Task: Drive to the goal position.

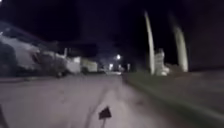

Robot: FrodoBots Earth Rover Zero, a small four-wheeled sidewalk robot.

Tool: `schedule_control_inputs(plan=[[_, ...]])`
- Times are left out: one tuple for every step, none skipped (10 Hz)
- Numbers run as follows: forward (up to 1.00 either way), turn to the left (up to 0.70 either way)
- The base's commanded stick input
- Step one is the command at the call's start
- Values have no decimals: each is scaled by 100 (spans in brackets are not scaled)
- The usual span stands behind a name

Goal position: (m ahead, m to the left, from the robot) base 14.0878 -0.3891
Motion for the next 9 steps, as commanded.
schedule_control_inputs(plan=[[70,0],[70,0],[70,0],[70,-6],[70,-20],[70,-34],[70,-35],[70,-35],[70,-19]])
